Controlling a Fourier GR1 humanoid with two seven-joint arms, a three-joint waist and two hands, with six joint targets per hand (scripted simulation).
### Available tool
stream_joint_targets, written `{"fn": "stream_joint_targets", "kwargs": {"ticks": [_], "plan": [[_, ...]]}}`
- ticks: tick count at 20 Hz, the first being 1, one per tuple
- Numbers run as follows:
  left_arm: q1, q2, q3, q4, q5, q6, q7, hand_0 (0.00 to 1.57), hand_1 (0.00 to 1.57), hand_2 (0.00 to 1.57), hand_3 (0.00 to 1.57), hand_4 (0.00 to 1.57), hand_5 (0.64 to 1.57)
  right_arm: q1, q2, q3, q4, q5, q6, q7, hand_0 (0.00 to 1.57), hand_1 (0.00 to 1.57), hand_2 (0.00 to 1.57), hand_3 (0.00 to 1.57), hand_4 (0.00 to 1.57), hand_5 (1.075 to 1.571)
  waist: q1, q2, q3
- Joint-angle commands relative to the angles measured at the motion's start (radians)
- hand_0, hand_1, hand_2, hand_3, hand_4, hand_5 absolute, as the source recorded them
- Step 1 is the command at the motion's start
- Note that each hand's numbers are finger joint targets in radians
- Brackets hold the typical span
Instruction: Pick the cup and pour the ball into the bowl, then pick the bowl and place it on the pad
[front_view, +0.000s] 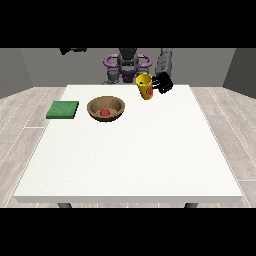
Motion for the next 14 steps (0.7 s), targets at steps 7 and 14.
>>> {"fn": "stream_joint_targets", "kwargs": {"ticks": [7, 14], "plan": [[-0.020, 0.084, 0.272, -0.105, 0.532, -0.606, -0.242, 0.18, 0.18, 0.00, 0.00, 0.00, 1.562, -0.016, 0.059, 0.050, -0.105, 0.078, -0.102, 0.007, 0.00, 0.00, 0.00, 0.00, 0.49, 1.566, 0.088, 0.153, 0.0142], [-0.062, 0.294, 0.314, -0.011, 0.584, -0.820, -0.156, 0.00, 0.00, 0.00, 0.00, 0.00, 1.537, -0.066, 0.093, 0.108, -0.051, 0.158, -0.179, 0.049, 0.00, 0.00, 0.00, 0.00, 0.48, 1.569, 0.096, 0.194, 0.0183]]}}
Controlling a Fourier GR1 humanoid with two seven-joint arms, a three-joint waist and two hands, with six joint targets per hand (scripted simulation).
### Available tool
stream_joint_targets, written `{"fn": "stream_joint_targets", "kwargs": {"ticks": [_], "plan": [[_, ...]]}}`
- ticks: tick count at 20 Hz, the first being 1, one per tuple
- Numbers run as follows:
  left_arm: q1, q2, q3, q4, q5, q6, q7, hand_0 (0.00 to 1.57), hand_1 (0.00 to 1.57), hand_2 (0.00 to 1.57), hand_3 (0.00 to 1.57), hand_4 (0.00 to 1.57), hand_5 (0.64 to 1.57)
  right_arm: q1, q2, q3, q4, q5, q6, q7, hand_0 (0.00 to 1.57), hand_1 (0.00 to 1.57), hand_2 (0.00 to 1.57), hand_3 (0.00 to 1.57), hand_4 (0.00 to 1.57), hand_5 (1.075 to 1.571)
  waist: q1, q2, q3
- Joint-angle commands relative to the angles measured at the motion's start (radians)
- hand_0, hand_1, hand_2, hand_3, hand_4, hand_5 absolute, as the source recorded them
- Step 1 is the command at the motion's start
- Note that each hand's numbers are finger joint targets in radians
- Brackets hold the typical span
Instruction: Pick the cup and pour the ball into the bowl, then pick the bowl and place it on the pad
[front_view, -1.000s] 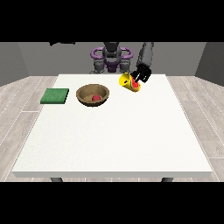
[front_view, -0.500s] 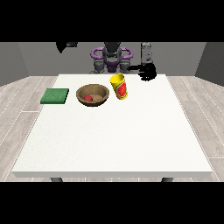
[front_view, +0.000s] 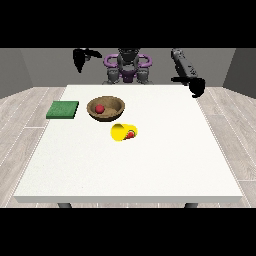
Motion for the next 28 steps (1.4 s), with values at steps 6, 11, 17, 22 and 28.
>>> {"fn": "stream_joint_targets", "kwargs": {"ticks": [6, 11, 17, 22, 28], "plan": [[-0.143, 0.253, 0.025, -0.022, 0.023, -0.097, 0.202, 0.00, 0.00, 0.00, 0.00, 0.00, 1.521, -0.006, 0.065, -0.002, 0.266, -0.013, 0.030, -0.162, 0.00, 0.00, 0.00, 0.00, 0.41, 1.568, -0.001, 0.022, 0.0054], [-0.238, 0.344, 0.035, -0.082, 0.050, -0.129, 0.302, 0.00, 0.00, 0.00, 0.00, 0.00, 1.523, -0.058, 0.046, -0.093, 0.510, -0.072, 0.108, -0.337, 0.00, 0.00, 0.00, 0.00, 0.39, 1.570, 0.021, 0.090, 0.0066], [-0.245, 0.366, 0.022, -0.127, 0.060, -0.124, 0.391, 0.00, 0.00, 0.00, 0.00, 0.00, 1.543, -0.092, 0.006, -0.128, 0.743, -0.086, 0.186, -0.419, 0.00, 0.00, 0.00, 0.00, 0.30, 1.571, 0.003, 0.033, 0.0054], [-0.346, 0.437, 0.050, -0.131, 0.111, -0.147, 0.486, 0.00, 0.00, 0.00, 0.00, 0.00, 1.539, -0.175, 0.048, -0.127, 0.898, -0.070, 0.168, -0.513, 0.00, 0.00, 0.00, 0.00, 0.32, 1.569, 0.013, 0.085, 0.0054], [-0.362, 0.441, 0.036, -0.199, 0.136, -0.136, 0.564, 0.00, 0.00, 0.00, 0.00, 0.00, 1.539, -0.281, -0.032, -0.209, 1.088, -0.117, 0.183, -0.504, 0.00, 0.00, 0.00, 0.00, 0.40, 1.571, 0.047, 0.068, 0.0057]]}}
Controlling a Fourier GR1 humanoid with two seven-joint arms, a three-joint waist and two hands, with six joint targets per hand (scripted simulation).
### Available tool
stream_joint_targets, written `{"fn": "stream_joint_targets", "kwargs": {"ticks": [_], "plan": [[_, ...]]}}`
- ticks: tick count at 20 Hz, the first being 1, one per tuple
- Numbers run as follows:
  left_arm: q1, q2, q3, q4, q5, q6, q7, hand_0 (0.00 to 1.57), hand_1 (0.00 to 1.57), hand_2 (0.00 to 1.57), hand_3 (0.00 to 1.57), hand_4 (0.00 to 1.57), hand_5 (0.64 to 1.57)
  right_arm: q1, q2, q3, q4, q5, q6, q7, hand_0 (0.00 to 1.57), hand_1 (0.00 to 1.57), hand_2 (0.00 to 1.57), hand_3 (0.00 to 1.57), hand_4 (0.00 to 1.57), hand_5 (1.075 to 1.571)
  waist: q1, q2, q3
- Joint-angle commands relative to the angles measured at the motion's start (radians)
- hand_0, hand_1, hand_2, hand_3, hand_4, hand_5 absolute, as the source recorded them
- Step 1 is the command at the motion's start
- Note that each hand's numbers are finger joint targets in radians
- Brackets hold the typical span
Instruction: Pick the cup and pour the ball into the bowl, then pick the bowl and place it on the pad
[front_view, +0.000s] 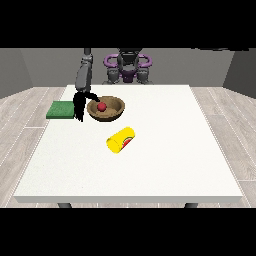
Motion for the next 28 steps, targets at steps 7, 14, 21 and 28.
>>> {"fn": "stream_joint_targets", "kwargs": {"ticks": [7, 14, 21, 28], "plan": [[-0.063, 0.041, 0.016, -0.057, 0.044, 0.011, 0.060, 0.00, 0.00, 0.00, 0.00, 0.00, 1.529, -0.104, -0.012, -0.024, 0.207, 0.013, 0.003, -0.146, 0.00, 0.00, 0.00, 0.00, 0.31, 1.568, 0.007, 0.074, 0.0001], [-0.076, 0.016, -0.014, -0.097, 0.040, 0.031, 0.077, 0.00, 0.00, 0.00, 0.00, 0.00, 1.539, -0.147, 0.006, -0.019, 0.231, 0.020, -0.039, -0.147, 0.00, 0.00, 0.00, 0.00, 0.39, 1.570, 0.042, 0.089, -0.0002], [-0.113, 0.062, 0.002, -0.032, 0.064, -0.026, 0.083, 0.00, 0.00, 0.00, 0.00, 0.00, 1.540, -0.182, 0.105, 0.033, 0.199, 0.076, -0.216, -0.082, 0.00, 0.00, 0.00, 0.00, 0.42, 1.570, 0.086, 0.072, -0.0015], [-0.094, 0.100, 0.032, -0.006, 0.093, -0.065, 0.097, 0.00, 0.00, 0.00, 0.00, 0.00, 1.544, -0.076, 0.002, 0.052, 0.223, 0.154, -0.256, 0.010, 1.57, 1.57, 1.57, 1.57, 1.17, 1.405, 0.074, 0.048, -0.0035]]}}
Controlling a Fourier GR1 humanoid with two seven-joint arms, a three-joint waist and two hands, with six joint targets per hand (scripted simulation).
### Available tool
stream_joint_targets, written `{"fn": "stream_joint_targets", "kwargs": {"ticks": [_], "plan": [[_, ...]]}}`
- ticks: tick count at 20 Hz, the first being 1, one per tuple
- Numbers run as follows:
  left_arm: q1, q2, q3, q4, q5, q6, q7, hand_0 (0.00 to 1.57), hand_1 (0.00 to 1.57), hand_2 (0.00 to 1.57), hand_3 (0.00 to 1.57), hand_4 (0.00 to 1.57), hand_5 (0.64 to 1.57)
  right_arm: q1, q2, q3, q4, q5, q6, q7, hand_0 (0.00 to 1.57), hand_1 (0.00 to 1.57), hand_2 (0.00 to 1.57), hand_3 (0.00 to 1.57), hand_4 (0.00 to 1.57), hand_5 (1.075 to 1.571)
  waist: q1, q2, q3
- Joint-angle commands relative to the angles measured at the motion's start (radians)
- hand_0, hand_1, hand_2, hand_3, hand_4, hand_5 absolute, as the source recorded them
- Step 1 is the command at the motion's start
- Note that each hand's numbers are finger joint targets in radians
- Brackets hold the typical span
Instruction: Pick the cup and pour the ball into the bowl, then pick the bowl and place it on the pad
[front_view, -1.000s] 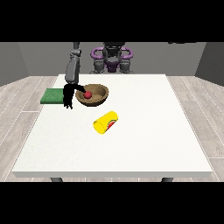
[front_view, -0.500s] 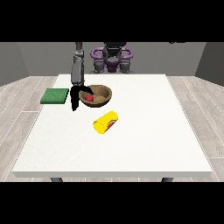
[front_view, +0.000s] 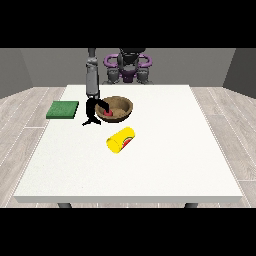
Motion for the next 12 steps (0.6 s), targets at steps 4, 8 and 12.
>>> {"fn": "stream_joint_targets", "kwargs": {"ticks": [4, 8, 12], "plan": [[0.040, 0.011, 0.024, 0.096, 0.010, -0.035, -0.022, 0.00, 0.00, 0.00, 0.00, 0.00, 1.547, 0.012, -0.027, 0.102, 0.035, 0.143, -0.144, 0.222, 1.57, 1.57, 1.57, 1.57, 1.17, 1.457, -0.015, -0.043, 0.0301], [0.105, 0.057, 0.051, 0.221, -0.031, -0.041, -0.079, 0.00, 0.00, 0.00, 0.00, 0.00, 1.548, -0.016, -0.040, 0.201, -0.043, 0.201, -0.119, 0.433, 1.57, 1.57, 1.57, 1.57, 1.23, 1.472, -0.125, -0.130, 0.0296], [0.169, 0.129, 0.106, 0.327, -0.025, -0.096, -0.138, 0.00, 0.00, 0.00, 0.00, 0.00, 1.546, -0.099, -0.120, 0.240, -0.119, 0.236, -0.082, 0.617, 1.57, 1.57, 1.57, 1.57, 1.26, 1.470, -0.180, -0.174, 0.0298]]}}
